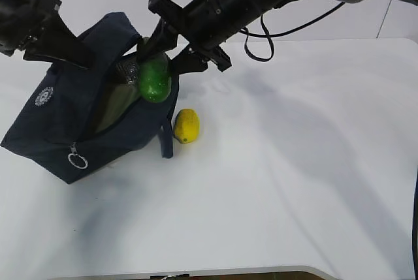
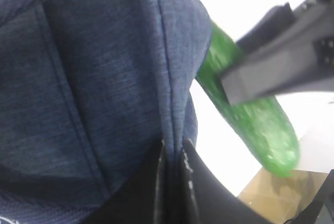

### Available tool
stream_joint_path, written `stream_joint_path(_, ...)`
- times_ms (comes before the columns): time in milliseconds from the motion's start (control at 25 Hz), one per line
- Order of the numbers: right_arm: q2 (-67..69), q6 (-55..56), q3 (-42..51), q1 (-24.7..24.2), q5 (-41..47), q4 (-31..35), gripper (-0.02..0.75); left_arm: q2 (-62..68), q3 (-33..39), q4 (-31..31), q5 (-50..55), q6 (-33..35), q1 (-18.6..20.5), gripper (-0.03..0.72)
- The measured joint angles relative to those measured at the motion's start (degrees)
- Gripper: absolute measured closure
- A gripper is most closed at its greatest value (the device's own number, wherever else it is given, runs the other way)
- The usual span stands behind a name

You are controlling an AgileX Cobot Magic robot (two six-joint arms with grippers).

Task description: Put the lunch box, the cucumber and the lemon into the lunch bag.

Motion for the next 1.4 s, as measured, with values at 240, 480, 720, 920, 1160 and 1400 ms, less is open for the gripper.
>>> stream_joint_path(240,1.9,-2.3,0.0,1.1,-6.4,2.7,0.378,0.0,0.0,-2.3,-0.7,0.0,-0.2,0.694)
stream_joint_path(480,4.9,-5.8,0.0,2.0,-8.4,7.2,0.377,0.0,0.0,-4.6,-0.7,0.0,-0.2,0.694)
stream_joint_path(720,5.0,-9.6,0.0,2.7,-13.0,10.6,0.377,0.0,0.0,-5.0,-0.9,0.0,-0.2,0.694)
stream_joint_path(920,5.0,-10.0,0.0,2.8,-13.9,10.8,0.361,0.0,0.0,-5.1,-0.9,0.0,-0.2,0.694)
stream_joint_path(1160,5.0,-10.1,0.0,2.8,-14.1,10.8,0.287,0.0,0.0,-5.4,-0.9,0.0,-0.2,0.694)
stream_joint_path(1400,5.0,-10.1,0.0,2.8,-14.3,11.7,0.197,0.0,0.0,-5.5,-0.9,0.0,-0.2,0.694)
